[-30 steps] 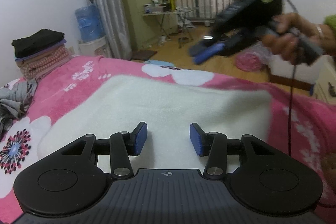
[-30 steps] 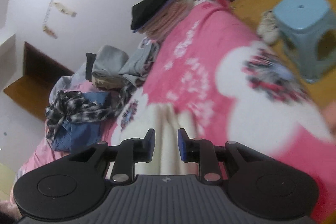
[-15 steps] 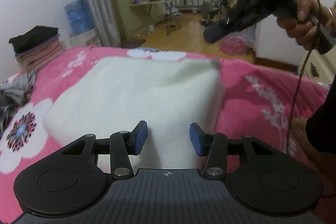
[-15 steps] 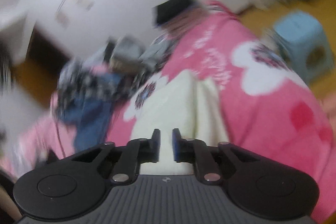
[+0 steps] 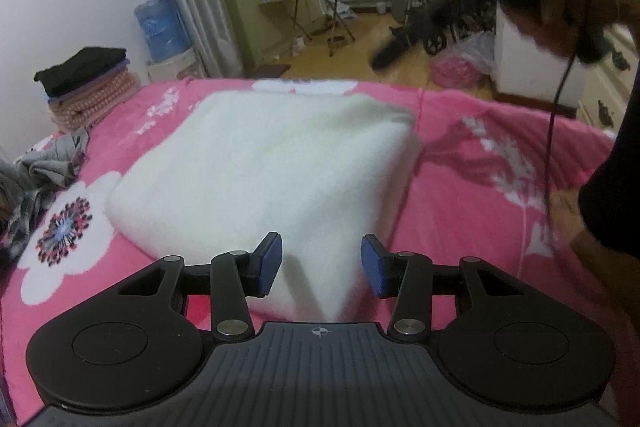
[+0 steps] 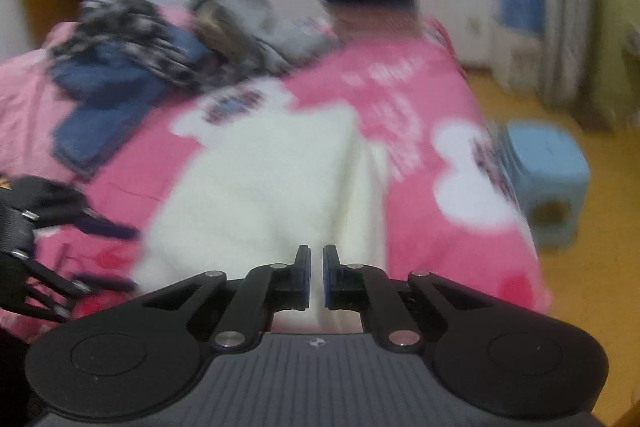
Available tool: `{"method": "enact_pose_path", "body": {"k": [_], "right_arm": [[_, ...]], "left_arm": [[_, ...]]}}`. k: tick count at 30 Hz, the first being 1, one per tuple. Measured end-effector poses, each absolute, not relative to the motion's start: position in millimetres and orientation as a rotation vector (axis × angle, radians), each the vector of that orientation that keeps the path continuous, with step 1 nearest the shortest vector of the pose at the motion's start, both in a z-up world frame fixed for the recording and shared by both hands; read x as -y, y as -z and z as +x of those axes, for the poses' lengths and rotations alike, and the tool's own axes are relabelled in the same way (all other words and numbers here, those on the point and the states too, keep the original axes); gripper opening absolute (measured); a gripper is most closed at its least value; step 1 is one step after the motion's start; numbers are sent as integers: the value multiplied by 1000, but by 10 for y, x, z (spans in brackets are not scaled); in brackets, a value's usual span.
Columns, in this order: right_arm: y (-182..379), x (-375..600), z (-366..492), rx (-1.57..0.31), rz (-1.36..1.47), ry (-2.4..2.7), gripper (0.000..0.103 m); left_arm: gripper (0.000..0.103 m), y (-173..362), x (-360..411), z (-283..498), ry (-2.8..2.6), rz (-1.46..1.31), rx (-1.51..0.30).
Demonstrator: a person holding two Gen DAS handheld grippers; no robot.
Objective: Fold clothes
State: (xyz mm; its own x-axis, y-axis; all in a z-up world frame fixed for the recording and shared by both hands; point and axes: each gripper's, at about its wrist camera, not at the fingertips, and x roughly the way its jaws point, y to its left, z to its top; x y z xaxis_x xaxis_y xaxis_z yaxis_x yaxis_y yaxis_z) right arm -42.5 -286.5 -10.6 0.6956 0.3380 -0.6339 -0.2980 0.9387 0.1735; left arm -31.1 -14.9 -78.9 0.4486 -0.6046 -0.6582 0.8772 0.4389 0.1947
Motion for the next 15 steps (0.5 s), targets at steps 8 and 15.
{"method": "enact_pose_path", "body": {"k": [8, 15], "right_arm": [[847, 2446, -281, -866, -274, -347, 2], [396, 2282, -338, -805, -298, -394, 3]], "left_arm": [[44, 978, 160, -365, 1013, 643, -553], [31, 1033, 208, -530, 994, 822, -415]]}}
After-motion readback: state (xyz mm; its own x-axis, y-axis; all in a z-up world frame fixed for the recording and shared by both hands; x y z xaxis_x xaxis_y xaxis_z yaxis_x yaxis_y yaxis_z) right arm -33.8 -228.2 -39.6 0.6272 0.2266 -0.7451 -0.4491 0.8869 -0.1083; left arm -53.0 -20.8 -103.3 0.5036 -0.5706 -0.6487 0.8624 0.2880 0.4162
